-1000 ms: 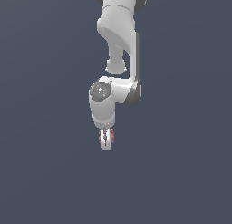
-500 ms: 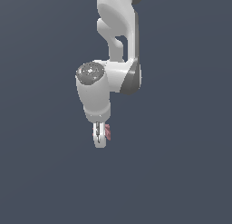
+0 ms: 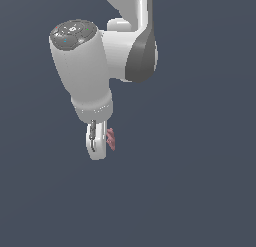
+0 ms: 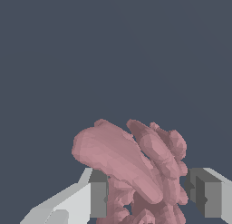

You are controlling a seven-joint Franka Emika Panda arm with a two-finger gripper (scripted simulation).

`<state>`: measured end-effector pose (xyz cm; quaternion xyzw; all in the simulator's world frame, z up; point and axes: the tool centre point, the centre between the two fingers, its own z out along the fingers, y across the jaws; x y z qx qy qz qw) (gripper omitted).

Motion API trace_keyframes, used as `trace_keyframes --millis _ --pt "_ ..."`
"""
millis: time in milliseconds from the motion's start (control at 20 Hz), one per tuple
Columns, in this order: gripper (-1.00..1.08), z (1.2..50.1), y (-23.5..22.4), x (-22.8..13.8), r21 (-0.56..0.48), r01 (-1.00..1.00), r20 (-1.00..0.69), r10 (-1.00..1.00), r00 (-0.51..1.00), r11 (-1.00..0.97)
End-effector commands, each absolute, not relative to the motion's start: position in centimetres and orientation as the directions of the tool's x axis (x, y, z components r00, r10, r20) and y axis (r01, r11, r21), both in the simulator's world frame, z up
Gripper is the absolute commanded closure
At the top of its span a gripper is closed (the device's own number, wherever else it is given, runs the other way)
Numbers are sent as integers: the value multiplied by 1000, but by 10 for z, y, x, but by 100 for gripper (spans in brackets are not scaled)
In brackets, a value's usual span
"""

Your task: Pick up the object and move it to a goal position.

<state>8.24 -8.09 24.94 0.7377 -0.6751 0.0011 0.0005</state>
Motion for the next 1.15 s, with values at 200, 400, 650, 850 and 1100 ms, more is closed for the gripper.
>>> trace_keyframes --millis 200,400,650,850,1100 --pt "108 299 -90 97 1 -996 2 -996 90 -90" --pt "108 318 -93 103 0 -996 1 -996 90 -90" --pt "108 332 -96 108 0 -996 1 -996 90 -90" --pt "108 338 -97 111 0 -996 0 -996 90 -90" --pt "108 341 -97 112 0 -996 0 -996 90 -90"
